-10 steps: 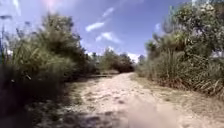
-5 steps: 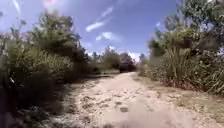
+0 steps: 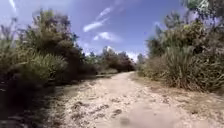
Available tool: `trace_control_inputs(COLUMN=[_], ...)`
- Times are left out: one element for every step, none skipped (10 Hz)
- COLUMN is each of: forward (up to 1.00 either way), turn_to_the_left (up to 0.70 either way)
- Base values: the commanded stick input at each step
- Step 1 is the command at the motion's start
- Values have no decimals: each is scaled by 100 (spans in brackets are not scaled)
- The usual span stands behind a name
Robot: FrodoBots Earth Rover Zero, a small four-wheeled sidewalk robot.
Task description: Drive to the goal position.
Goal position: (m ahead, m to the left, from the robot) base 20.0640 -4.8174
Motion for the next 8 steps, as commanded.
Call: trace_control_inputs(forward=[70,70,70,70,70,70,70,70], turn_to_the_left=[-27,-22,-8,0,0,0,0,0])
